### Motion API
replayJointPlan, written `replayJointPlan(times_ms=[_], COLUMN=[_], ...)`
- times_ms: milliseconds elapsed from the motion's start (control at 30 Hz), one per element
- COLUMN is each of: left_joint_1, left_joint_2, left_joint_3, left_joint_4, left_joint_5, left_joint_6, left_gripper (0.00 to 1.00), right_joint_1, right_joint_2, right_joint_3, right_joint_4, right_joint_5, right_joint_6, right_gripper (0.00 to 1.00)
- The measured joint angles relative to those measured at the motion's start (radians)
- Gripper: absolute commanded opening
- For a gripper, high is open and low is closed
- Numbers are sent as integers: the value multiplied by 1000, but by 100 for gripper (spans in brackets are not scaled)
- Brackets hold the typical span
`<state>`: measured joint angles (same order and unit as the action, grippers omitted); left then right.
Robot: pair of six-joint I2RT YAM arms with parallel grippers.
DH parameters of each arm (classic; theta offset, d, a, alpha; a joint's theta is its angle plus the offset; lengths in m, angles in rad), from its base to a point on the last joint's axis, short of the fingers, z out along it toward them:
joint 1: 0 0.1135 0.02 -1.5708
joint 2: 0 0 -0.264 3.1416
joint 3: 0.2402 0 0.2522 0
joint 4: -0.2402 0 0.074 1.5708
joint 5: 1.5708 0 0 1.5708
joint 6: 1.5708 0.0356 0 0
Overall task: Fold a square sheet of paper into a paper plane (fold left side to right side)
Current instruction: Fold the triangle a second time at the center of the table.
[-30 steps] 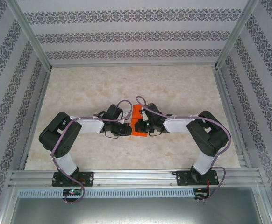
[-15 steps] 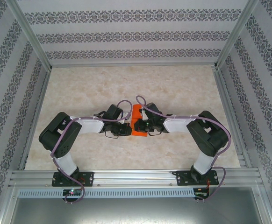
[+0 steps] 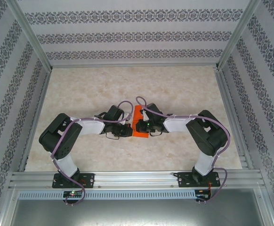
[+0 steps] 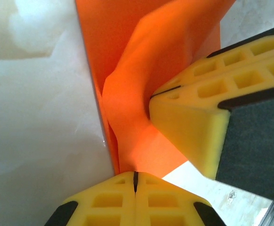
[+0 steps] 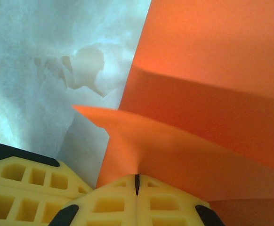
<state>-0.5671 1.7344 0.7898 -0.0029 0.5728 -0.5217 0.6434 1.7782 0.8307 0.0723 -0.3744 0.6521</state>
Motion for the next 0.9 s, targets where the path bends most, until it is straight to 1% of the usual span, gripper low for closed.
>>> replayJointPlan(times_ms=[367, 767, 900], left_joint_1=[0, 0, 0], left_joint_2=[2, 6, 6], left_joint_3=[0, 0, 0], left_joint_4=[13, 24, 28], left_joint_5=[-12, -10, -13], left_joint_6=[-4, -4, -4], left_gripper=[5, 5, 5], right_joint_1=[-76, -159, -200], right_joint_2=[-30, -39, -40], right_joint_3=[-46, -50, -50], right_joint_4=[21, -6, -16], right_joint_5=[-27, -46, -62], right_joint_6=[-34, -83, -100], right_gripper=[0, 0, 0])
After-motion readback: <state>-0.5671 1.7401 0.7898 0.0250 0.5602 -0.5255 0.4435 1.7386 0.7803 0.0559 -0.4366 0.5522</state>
